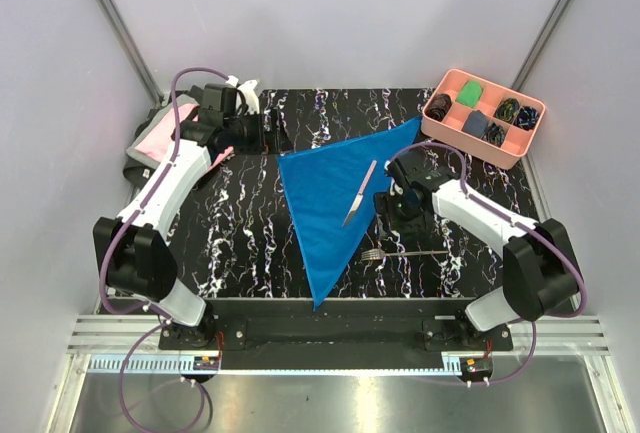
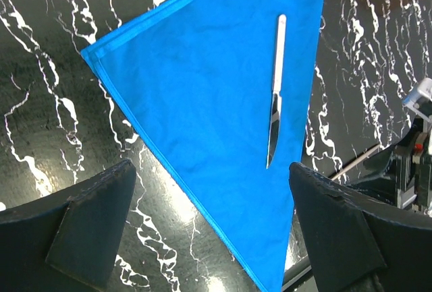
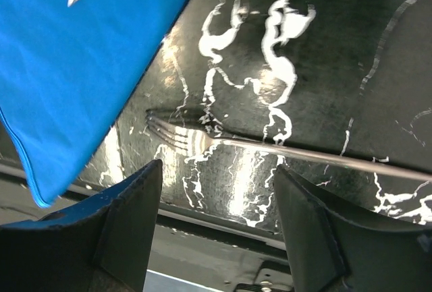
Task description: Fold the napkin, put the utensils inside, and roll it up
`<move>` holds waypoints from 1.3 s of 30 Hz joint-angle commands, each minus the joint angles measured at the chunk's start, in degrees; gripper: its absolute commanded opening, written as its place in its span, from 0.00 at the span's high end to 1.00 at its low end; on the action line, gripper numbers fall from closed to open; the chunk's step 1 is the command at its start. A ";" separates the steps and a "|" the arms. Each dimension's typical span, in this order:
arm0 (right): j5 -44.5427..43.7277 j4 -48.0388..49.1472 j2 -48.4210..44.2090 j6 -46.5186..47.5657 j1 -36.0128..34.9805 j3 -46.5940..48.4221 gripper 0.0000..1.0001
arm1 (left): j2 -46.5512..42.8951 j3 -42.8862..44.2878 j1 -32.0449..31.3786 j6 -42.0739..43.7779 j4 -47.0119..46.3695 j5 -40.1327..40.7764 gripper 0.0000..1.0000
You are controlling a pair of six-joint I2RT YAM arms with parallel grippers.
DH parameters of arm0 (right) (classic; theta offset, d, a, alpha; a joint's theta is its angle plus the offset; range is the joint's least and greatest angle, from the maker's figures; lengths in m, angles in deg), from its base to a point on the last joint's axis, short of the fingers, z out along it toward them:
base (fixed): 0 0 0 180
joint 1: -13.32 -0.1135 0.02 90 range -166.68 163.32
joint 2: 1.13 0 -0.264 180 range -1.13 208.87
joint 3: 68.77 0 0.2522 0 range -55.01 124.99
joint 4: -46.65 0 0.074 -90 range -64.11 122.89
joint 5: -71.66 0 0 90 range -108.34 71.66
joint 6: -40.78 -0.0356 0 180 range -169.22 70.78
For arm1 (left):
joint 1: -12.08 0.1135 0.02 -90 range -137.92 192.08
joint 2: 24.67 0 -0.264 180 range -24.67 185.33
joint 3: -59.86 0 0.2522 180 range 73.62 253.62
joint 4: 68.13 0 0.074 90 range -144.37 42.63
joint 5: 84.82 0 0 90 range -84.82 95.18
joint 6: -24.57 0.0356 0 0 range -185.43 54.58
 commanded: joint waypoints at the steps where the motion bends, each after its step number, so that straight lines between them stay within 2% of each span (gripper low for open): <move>1: 2.27 2.03 -0.24 5.97 -2.57 0.53 0.24 | -0.07 -0.17 0.14 0.37 -2.18 -0.17 0.01; 8: 1.92 -1.82 5.64 8.35 -6.61 4.66 0.22 | -0.15 -0.17 0.14 0.46 -2.18 -0.35 0.01; 16: -4.85 -4.38 11.88 6.59 -10.75 6.69 0.21 | -0.86 -0.08 0.14 0.55 -2.18 -0.35 0.01; 23: -6.79 -5.96 16.10 8.60 -11.80 9.40 0.21 | -1.21 0.01 0.14 0.54 -2.18 -0.79 0.01; 27: -11.00 -8.59 19.79 8.96 -11.89 10.99 0.21 | -1.30 0.01 0.14 0.72 -2.18 -0.35 0.01; 39: -18.91 -8.86 26.91 5.71 -11.63 15.74 0.26 | -1.21 0.01 0.14 0.55 -2.18 -0.53 0.01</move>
